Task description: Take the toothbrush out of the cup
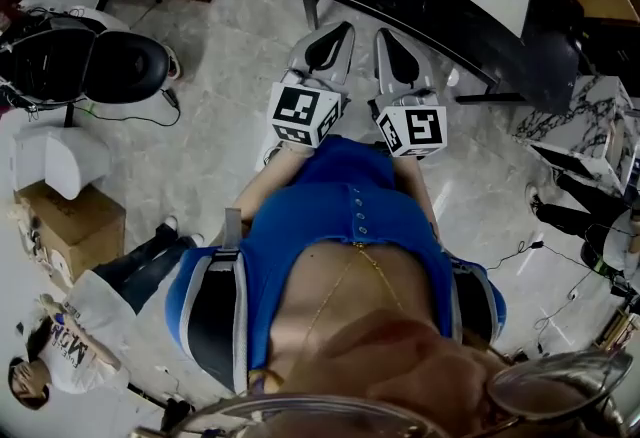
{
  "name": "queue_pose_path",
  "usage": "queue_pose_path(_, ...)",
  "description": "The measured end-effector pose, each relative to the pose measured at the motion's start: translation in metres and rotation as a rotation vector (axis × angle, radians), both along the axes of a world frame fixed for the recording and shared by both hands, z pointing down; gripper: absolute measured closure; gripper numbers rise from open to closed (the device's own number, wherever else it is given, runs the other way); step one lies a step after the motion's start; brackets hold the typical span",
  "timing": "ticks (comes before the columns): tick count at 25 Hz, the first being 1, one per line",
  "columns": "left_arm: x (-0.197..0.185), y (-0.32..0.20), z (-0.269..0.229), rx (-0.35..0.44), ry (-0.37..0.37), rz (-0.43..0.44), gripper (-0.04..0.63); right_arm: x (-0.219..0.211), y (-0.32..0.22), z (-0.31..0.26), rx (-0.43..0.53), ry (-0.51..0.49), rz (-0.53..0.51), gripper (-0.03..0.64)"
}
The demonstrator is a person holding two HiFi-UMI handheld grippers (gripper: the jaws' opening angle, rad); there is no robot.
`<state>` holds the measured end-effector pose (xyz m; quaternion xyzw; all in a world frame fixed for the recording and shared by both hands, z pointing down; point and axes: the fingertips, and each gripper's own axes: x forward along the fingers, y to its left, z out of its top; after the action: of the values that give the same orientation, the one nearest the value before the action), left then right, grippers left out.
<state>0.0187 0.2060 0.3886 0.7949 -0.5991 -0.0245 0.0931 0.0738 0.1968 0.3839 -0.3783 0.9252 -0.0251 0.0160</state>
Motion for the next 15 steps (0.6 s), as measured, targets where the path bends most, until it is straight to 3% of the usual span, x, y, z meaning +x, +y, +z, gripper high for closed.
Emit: queue_pose_path(15, -0.062, -0.083, -0.005, 0.002, 0.033, 0.092, 0.592, -0.063, -0.091, -0.010, 0.014, 0.020, 0.069, 0.615)
